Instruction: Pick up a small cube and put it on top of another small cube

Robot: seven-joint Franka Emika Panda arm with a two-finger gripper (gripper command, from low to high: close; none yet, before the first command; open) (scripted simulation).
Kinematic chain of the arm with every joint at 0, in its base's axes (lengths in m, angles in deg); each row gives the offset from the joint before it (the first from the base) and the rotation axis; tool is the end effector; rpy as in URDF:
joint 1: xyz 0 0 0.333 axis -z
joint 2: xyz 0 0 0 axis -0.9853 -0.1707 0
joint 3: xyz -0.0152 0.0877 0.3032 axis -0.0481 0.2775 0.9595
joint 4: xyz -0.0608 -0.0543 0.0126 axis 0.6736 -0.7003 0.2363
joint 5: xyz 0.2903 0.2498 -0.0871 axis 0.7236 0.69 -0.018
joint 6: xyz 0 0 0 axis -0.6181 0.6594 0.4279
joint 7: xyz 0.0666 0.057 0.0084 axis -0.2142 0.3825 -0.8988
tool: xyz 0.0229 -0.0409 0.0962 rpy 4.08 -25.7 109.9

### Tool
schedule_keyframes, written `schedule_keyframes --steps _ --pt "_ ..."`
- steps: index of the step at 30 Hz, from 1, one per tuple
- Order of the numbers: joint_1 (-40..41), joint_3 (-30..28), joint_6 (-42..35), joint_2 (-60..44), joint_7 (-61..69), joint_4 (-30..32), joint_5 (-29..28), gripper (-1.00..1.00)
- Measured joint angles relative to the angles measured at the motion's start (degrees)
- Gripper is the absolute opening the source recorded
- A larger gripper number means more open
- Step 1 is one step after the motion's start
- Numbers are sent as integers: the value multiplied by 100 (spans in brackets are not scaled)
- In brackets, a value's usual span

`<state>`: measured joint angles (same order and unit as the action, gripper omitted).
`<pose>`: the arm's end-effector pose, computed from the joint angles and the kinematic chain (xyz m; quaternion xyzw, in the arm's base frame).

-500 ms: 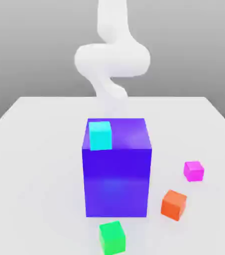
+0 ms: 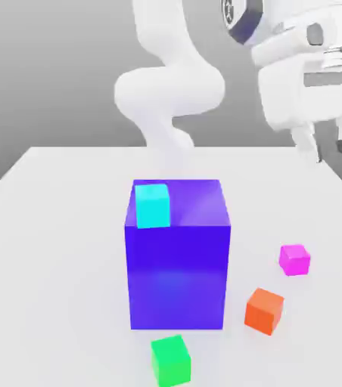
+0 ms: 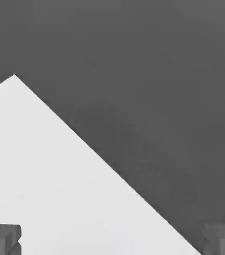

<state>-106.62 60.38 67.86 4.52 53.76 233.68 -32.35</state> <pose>0.3731 0.2101 0.3980 -0.9815 -0.0795 -0.1492 0.0902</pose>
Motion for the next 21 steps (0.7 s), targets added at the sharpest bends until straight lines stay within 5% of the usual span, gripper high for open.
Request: schedule_keyframes --steps 9,14,21 --pt "-1062 545 975 -1254 1297 1017 -4 0" --pt "-1377 851 1560 -1990 1537 1489 -573 0" --pt "-2181 -147 2703 -3408 909 1277 -1534 0"
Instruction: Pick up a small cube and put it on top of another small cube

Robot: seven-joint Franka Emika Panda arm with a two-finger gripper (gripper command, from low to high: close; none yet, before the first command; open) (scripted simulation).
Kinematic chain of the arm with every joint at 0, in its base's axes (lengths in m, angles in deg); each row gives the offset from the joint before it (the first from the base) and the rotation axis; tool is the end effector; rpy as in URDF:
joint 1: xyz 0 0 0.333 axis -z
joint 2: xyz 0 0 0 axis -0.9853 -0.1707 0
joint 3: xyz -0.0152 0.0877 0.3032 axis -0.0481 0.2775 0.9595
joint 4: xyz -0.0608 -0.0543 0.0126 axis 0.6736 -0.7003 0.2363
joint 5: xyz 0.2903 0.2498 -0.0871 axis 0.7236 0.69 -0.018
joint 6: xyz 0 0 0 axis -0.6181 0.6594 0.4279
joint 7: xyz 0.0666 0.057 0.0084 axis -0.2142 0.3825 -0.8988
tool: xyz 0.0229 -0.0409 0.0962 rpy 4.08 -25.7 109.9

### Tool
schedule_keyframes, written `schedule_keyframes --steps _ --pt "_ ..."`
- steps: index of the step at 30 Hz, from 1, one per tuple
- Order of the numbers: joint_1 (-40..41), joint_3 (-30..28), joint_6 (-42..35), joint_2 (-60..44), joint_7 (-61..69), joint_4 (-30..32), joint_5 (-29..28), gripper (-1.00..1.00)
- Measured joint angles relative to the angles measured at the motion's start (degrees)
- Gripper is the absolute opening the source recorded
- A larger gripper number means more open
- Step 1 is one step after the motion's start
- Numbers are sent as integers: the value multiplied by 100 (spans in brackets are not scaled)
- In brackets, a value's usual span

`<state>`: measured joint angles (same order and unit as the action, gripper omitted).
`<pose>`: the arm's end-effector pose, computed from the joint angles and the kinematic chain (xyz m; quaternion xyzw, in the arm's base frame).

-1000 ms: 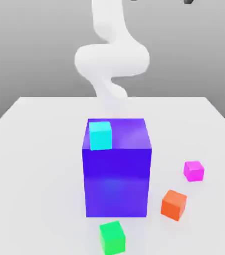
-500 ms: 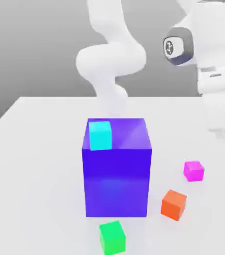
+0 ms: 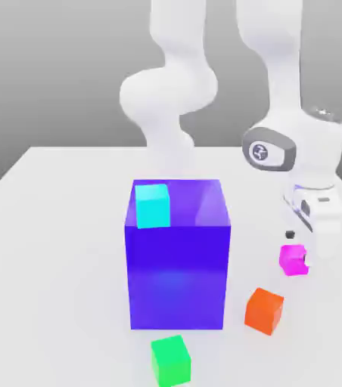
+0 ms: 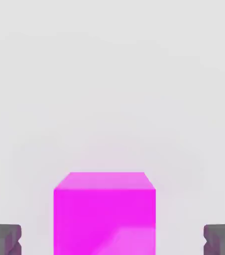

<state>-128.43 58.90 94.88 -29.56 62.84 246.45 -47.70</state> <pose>0.2059 0.2682 0.1346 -0.8967 -0.4427 -0.0002 0.0008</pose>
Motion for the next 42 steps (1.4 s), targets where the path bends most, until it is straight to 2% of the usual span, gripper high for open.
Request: schedule_keyframes --steps 1,9,13,17,27,42 --pt "-93 -92 119 -148 -20 -25 -13 -100" --pt "-39 -37 10 -21 -3 -4 -3 -100" --pt "228 348 -605 741 359 141 471 -100" --pt "98 380 -1178 1340 763 210 871 -100" --pt "359 198 -1515 181 1719 -1190 541 -100" --pt "1321 -65 -1980 -535 3864 -2206 38 -100"
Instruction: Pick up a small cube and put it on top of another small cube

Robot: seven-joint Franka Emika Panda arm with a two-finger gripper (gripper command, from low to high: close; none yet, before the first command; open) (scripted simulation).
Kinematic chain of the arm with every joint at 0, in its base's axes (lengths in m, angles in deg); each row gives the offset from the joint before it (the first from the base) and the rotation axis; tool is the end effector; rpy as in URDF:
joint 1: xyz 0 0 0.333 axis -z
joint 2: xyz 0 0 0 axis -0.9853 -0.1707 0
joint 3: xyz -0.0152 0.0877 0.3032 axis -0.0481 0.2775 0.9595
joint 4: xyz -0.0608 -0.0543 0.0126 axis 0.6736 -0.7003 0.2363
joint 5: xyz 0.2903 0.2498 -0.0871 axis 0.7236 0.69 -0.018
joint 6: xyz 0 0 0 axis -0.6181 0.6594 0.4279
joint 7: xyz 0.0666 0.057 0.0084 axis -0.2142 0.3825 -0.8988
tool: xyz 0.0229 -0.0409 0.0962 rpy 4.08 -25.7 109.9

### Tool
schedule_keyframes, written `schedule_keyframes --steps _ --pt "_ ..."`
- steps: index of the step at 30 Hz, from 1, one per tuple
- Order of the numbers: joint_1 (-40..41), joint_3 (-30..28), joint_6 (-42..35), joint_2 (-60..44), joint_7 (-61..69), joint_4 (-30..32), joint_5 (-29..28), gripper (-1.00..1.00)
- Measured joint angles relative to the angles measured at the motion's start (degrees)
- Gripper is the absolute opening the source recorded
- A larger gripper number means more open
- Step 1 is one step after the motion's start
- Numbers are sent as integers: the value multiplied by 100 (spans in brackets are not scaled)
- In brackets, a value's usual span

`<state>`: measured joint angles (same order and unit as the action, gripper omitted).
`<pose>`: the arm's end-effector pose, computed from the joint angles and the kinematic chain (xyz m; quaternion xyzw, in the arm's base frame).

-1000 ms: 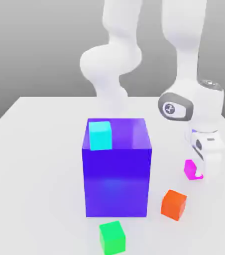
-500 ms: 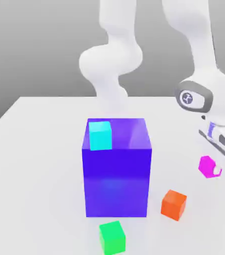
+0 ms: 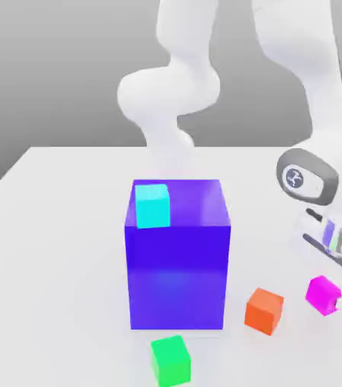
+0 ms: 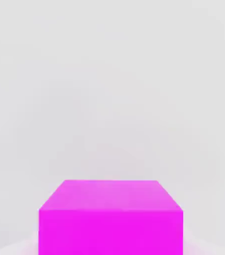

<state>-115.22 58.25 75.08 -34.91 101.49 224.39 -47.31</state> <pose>0.3701 0.2798 0.1586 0.7852 0.6183 -0.0256 0.0229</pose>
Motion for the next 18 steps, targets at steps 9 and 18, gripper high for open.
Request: schedule_keyframes --steps 9,18 --pt "546 -34 -126 -137 1348 -554 -325 -100" --pt "993 40 -124 -93 2788 -1099 -639 -100"
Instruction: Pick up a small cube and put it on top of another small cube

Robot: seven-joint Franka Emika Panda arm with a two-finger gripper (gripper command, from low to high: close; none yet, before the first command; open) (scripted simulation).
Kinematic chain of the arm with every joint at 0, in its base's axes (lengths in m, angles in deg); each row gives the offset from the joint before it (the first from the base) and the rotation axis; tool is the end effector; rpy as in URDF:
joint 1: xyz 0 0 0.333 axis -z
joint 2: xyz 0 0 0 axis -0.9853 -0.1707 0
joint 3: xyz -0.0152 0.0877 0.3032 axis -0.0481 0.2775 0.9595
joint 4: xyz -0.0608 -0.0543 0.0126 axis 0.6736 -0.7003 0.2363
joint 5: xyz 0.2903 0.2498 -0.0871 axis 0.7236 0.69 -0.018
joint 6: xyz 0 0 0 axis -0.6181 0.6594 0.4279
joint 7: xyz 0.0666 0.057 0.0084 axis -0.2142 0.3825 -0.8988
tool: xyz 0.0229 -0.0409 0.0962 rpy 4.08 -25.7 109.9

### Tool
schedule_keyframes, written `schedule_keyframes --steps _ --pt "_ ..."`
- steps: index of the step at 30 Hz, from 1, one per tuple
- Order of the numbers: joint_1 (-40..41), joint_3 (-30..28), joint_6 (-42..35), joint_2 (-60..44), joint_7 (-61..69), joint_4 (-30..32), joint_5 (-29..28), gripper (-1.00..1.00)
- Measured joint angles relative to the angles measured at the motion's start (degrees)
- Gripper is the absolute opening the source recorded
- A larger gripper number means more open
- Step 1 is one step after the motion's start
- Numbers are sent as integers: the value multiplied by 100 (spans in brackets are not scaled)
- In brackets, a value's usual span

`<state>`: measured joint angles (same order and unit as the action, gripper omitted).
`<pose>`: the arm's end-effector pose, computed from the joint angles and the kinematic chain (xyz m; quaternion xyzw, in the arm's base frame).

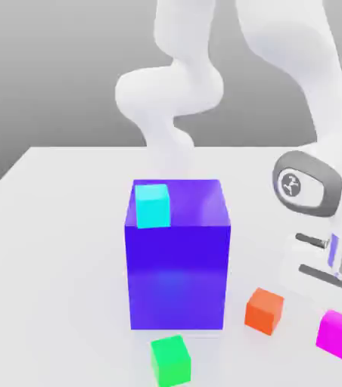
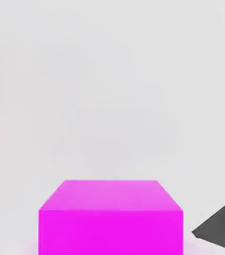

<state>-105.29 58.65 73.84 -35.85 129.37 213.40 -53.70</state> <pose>0.4771 0.2517 0.2098 0.6401 0.7649 0.0332 0.0642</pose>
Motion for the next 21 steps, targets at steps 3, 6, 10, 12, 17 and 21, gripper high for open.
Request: schedule_keyframes --steps 3,6,10,12,17,21 --pt "186 34 2 89 569 -118 -43 -100" --pt "868 -15 -210 486 1560 280 395 -100" --pt "1658 -240 -513 1027 2852 909 1096 -100" --pt "1991 -427 -543 1182 3376 1153 1400 -100" --pt "2194 -450 50 604 3672 1221 1616 -100" --pt "2213 -434 177 463 3696 1216 1646 100"
